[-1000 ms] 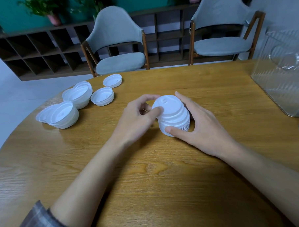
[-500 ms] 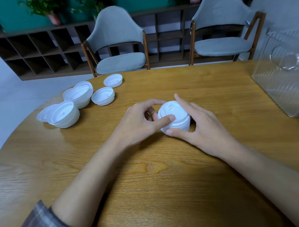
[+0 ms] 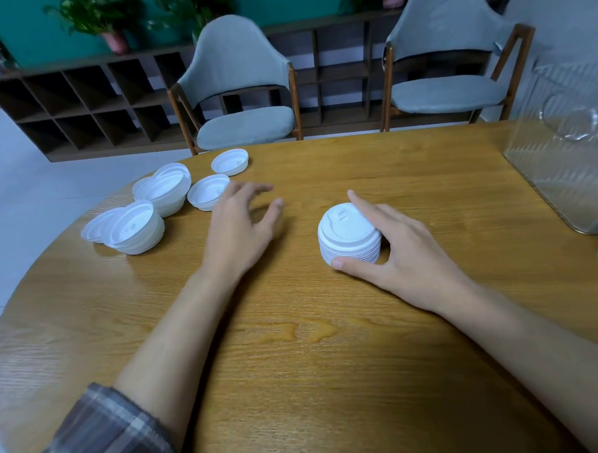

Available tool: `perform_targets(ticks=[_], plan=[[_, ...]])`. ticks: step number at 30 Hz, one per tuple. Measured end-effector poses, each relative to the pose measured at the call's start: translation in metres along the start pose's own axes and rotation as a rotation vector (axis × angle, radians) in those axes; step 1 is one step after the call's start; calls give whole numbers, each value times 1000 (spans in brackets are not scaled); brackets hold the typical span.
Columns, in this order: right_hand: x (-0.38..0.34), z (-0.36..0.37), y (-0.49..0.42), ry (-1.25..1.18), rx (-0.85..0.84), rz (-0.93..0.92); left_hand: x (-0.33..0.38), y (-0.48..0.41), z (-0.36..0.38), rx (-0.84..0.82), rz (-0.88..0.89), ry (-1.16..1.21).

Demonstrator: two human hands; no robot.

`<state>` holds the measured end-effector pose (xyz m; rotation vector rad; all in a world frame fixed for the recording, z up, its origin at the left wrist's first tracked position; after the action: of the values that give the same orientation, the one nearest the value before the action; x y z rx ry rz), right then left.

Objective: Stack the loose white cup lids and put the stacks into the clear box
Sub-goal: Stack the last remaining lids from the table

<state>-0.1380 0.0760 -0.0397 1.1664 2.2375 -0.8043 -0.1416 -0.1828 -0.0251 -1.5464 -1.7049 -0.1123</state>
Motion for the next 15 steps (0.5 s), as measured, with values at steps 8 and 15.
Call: perform_targets(ticks=[8, 15], plan=[[-1, -1, 1, 4, -19, 16, -37, -11, -6, -86, -194, -304], [-1, -2, 1, 6, -13, 13, -21, -7, -13, 56, -97, -392]])
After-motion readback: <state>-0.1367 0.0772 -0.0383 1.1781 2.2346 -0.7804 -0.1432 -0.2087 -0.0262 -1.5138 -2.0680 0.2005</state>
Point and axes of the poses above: each hand's wrist, its own y-axis away from the middle knuckle, its own z-axis out of the palm, x = y × z, the point moved 2 cm from there along -y, towards the middle knuckle, and after that the axes turned 3 degrees about -z, right-handed, at the moved point
